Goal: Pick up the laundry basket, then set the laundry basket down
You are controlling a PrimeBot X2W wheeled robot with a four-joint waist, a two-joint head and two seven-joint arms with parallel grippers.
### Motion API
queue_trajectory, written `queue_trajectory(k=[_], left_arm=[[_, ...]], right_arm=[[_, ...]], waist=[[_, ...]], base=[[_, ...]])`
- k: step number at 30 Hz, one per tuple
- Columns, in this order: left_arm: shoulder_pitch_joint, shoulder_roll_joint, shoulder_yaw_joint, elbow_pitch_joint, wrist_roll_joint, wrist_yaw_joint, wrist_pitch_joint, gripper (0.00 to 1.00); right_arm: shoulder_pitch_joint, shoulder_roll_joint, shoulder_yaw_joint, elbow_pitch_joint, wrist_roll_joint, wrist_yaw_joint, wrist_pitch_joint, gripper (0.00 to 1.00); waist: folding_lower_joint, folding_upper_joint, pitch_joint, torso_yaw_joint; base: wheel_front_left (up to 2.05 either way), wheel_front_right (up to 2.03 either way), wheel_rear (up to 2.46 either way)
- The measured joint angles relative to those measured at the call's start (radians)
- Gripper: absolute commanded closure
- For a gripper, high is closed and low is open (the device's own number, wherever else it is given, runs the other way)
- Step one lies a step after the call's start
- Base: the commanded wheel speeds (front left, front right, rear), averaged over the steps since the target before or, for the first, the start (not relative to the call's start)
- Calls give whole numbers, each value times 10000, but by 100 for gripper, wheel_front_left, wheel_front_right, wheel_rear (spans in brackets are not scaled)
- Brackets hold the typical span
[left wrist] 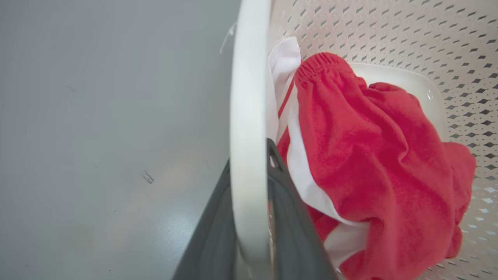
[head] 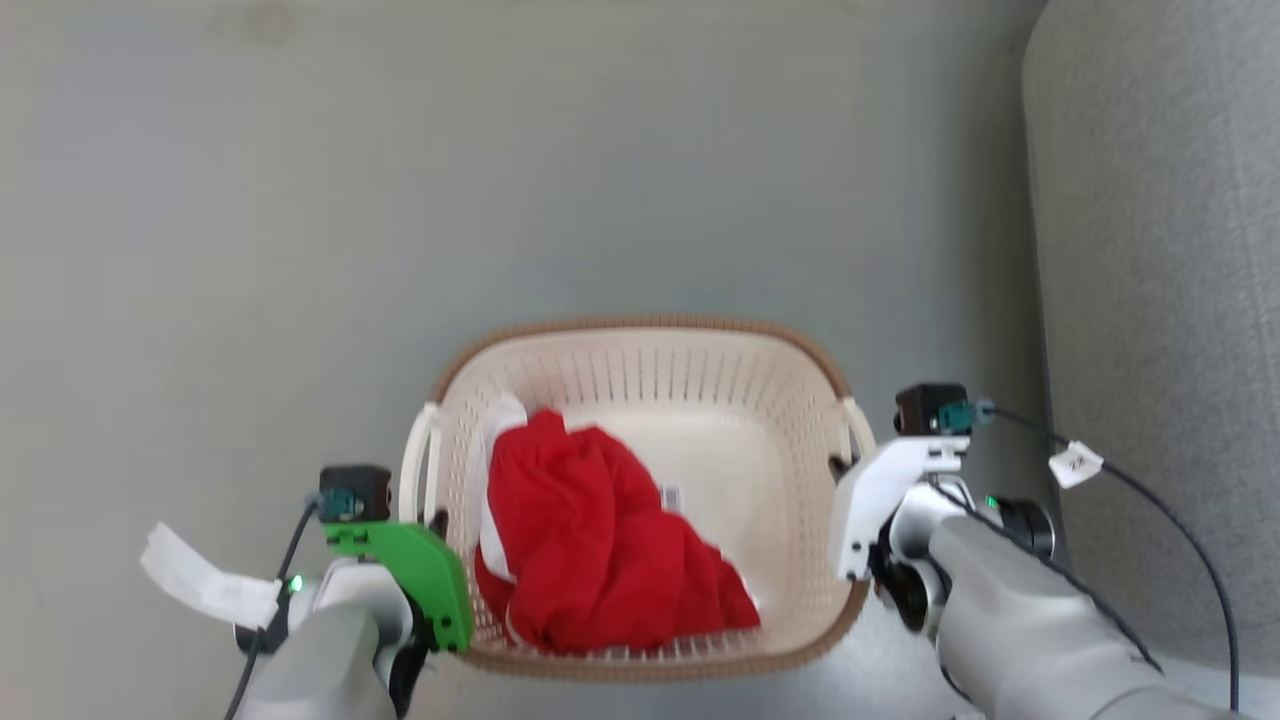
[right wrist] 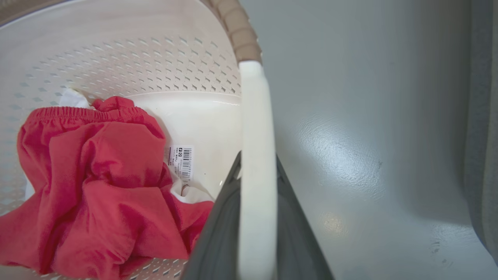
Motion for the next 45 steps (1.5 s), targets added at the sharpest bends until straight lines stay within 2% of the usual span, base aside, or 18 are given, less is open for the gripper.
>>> queue_trajectory(k=[11, 26, 27, 45], left_arm=[[1006, -2, -326, 247, -426, -31, 395, 100], [1957, 54, -779, 253, -803, 59, 621, 100], [1958, 77, -805, 222, -851, 81, 690, 100], [2121, 128, -1143, -44, -1049, 336, 788, 100]], right_arm=[[1109, 2, 594, -111, 570, 0, 692, 100], [2084, -38, 1189, -397, 1045, -36, 1009, 100], [2084, -40, 1262, -439, 1120, -121, 1011, 100], [2088, -105, 1655, -516, 1501, -295, 1053, 100]], waist=[[0, 0, -1576, 42], [0, 0, -3418, -90], [0, 0, -3573, -110], [0, 0, -3831, -175]], base=[[0, 0, 0], [0, 0, 0], [0, 0, 0], [0, 0, 0]])
